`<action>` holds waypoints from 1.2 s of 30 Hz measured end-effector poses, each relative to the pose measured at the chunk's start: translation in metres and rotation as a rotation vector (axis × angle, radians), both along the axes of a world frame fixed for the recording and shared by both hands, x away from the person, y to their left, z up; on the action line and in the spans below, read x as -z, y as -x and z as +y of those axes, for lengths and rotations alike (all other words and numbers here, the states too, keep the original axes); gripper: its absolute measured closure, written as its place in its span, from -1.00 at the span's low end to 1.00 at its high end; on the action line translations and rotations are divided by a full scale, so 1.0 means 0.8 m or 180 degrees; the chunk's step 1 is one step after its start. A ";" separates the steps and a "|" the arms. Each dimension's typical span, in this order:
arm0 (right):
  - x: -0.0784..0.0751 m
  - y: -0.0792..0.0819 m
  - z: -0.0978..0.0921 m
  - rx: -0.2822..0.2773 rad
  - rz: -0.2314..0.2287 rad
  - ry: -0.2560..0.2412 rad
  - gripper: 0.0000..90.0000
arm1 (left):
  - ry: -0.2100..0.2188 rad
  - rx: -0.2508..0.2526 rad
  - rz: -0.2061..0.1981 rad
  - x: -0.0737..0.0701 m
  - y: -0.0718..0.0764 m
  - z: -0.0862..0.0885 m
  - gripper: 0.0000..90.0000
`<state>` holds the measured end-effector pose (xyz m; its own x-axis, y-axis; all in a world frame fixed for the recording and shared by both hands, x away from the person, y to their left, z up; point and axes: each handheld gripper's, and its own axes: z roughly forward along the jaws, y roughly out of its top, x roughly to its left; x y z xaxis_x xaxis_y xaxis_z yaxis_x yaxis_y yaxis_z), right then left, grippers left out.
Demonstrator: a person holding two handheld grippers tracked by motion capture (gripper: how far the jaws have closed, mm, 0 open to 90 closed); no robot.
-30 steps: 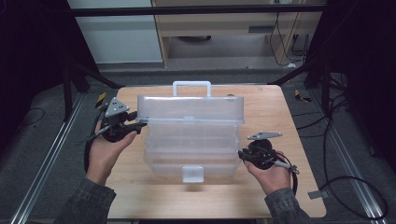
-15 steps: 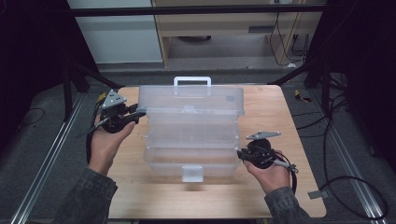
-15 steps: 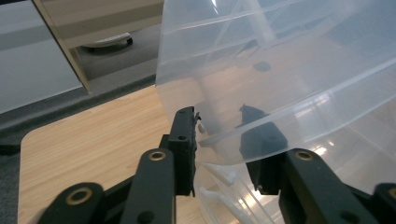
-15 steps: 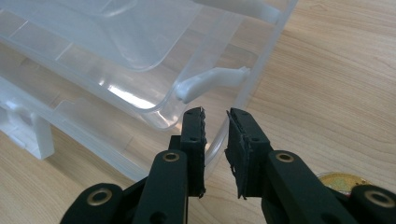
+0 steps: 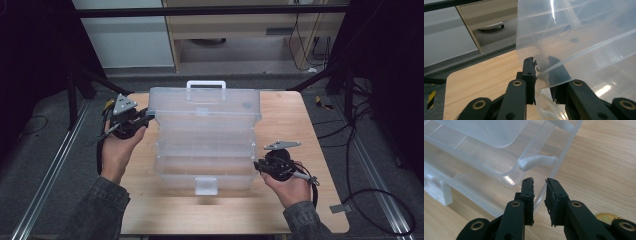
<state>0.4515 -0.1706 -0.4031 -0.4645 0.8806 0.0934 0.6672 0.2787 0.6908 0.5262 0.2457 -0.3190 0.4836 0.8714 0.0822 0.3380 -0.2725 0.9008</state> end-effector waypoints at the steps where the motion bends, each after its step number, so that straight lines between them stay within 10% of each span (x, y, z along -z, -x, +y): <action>1: 0.000 0.000 0.000 0.0001 -0.0004 0.0001 0.70 | -0.0008 -0.0001 0.0003 0.000 -0.001 0.000 0.69; 36: -0.001 -0.006 0.000 -0.0026 -0.0020 0.0075 0.73 | -0.0082 -0.0023 0.0320 -0.021 -0.023 -0.001 0.71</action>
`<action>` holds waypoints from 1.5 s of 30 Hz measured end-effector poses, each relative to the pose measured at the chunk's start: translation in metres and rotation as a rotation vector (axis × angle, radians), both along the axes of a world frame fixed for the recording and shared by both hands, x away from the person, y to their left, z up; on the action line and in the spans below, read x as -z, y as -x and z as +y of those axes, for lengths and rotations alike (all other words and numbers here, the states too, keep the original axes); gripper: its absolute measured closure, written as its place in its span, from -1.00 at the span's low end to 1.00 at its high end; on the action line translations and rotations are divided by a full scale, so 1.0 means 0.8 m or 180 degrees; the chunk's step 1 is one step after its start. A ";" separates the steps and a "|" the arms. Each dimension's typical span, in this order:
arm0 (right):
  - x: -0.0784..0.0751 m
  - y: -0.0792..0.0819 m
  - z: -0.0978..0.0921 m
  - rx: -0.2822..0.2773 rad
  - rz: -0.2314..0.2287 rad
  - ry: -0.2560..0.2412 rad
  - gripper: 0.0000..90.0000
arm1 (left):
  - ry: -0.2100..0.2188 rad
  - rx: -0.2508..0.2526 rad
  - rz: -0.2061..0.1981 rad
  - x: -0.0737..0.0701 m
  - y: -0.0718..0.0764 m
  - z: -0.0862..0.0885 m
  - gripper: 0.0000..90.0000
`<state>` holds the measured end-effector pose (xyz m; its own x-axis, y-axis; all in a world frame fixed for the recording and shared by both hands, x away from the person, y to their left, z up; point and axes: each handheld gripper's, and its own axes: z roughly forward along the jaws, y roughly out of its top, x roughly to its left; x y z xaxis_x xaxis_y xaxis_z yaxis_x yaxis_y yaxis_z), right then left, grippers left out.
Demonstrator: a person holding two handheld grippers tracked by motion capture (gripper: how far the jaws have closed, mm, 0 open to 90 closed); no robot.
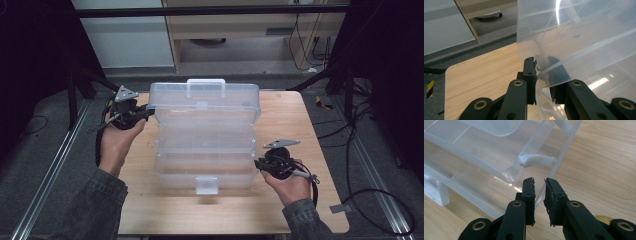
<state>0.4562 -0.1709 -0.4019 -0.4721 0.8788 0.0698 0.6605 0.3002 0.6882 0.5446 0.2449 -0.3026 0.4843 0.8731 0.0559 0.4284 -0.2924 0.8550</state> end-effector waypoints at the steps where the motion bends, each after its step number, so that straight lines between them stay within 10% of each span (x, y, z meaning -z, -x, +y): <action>1: 0.000 -0.001 0.000 0.0000 -0.0002 0.0012 0.73 | 0.0024 0.0007 0.0021 -0.001 -0.003 0.000 0.71; 34: 0.003 -0.010 0.001 0.0069 -0.0022 0.0031 0.69 | 0.0084 -0.0117 -0.0097 -0.009 -0.031 0.002 0.88; 45: 0.004 -0.006 -0.005 0.0189 -0.0007 -0.0118 0.34 | 0.0117 -0.0139 -0.0093 -0.010 -0.035 0.001 0.88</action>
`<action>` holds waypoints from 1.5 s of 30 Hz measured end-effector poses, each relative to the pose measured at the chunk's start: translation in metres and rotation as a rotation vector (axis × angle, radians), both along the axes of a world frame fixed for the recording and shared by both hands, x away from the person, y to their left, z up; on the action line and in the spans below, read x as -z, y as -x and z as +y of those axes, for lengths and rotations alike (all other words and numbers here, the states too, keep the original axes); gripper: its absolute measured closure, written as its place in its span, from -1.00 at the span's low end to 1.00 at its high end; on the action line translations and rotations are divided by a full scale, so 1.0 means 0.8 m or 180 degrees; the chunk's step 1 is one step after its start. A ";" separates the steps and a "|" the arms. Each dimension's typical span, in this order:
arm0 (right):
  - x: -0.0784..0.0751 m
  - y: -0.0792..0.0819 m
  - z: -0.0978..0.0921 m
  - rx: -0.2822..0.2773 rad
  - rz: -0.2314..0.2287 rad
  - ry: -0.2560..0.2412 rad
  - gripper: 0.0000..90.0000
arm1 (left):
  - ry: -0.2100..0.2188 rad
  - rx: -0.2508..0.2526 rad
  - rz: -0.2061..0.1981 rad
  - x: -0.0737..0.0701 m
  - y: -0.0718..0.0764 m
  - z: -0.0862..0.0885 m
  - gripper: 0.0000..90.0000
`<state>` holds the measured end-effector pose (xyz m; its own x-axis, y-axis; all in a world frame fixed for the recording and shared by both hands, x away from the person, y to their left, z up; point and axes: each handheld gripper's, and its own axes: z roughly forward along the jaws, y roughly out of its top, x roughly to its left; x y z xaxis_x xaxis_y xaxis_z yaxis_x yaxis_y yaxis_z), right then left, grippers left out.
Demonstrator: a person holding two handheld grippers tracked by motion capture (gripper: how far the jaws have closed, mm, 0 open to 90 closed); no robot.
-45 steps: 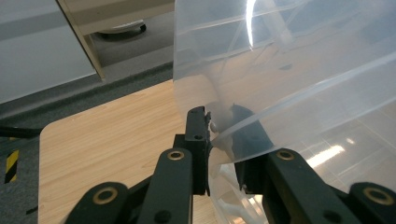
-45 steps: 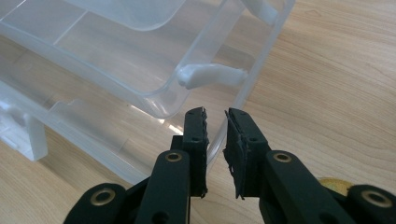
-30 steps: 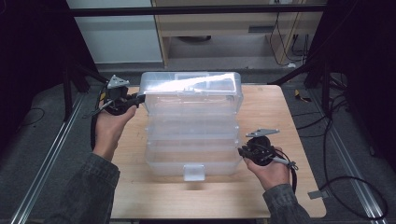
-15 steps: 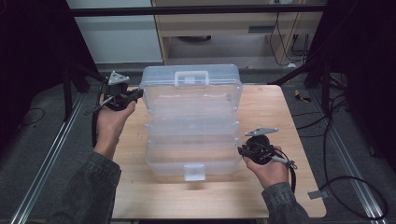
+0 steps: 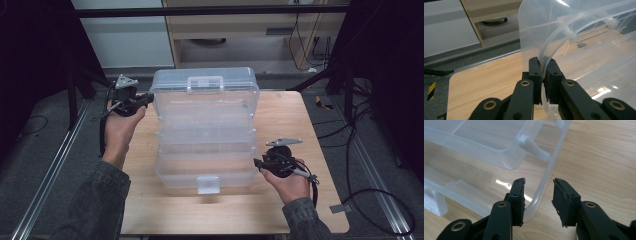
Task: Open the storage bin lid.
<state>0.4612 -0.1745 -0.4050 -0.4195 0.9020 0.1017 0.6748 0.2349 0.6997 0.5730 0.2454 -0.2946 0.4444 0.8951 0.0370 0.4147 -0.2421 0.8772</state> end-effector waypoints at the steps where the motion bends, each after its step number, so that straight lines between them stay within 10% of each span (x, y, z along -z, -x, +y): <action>1: -0.001 0.000 0.001 -0.0003 0.0012 0.0003 0.33 | 0.0000 0.0000 0.0000 0.000 0.000 0.000 0.88; 45: 0.012 -0.005 0.014 0.0001 0.0046 0.0124 0.45 | 0.0070 0.0062 0.0131 -0.004 -0.033 0.003 0.88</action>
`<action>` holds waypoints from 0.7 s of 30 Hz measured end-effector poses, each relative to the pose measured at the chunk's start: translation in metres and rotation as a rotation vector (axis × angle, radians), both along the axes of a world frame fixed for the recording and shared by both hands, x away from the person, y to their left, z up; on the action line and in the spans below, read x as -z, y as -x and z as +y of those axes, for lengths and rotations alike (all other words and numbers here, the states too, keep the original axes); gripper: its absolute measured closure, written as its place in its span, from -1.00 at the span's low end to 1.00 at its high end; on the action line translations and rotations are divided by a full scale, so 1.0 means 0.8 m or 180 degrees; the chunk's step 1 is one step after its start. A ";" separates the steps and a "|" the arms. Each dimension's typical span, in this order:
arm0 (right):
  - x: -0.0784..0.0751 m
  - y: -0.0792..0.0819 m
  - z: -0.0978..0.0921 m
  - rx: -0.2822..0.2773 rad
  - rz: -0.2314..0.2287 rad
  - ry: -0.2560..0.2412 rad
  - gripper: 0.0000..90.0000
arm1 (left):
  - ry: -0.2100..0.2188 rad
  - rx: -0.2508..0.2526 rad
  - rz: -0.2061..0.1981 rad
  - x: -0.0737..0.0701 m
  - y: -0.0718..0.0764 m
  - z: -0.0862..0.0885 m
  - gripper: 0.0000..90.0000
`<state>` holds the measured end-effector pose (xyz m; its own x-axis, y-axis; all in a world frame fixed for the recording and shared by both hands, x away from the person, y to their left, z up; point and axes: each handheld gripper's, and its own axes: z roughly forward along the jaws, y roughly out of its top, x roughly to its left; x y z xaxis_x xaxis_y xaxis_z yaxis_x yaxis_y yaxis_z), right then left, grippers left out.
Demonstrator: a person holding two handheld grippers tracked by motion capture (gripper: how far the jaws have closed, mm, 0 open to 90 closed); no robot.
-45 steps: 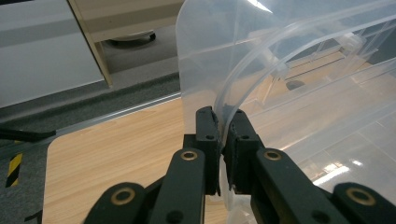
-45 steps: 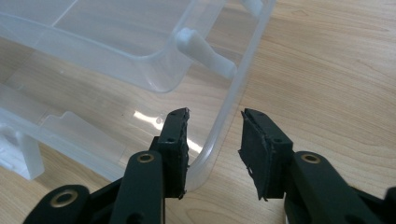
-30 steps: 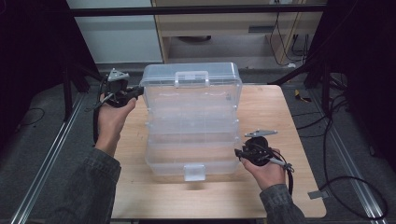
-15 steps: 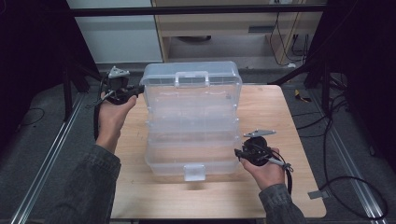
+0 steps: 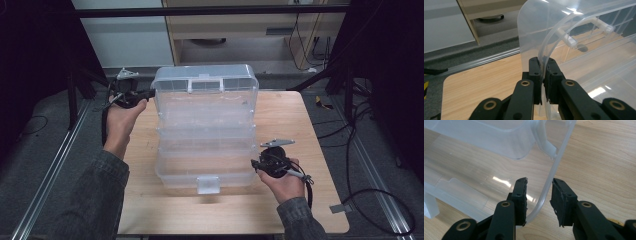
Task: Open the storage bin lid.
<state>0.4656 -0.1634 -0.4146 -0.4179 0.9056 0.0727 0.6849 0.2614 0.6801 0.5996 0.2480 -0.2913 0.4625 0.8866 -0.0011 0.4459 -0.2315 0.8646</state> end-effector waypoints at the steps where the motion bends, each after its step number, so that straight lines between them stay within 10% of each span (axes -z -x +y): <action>1: 0.000 0.000 0.000 -0.0002 -0.0003 0.0004 0.45 | 0.0014 -0.0001 0.0001 0.000 -0.001 0.000 0.88; 21: 0.000 0.000 0.002 0.0012 0.0001 0.0044 0.45 | 0.0116 0.0003 0.0110 0.002 -0.026 0.003 0.88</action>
<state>0.4655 -0.1620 -0.4145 -0.4144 0.9081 0.0604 0.6862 0.2682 0.6761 0.6204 0.2504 -0.2928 0.4626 0.8852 -0.0493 0.4755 -0.2007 0.8565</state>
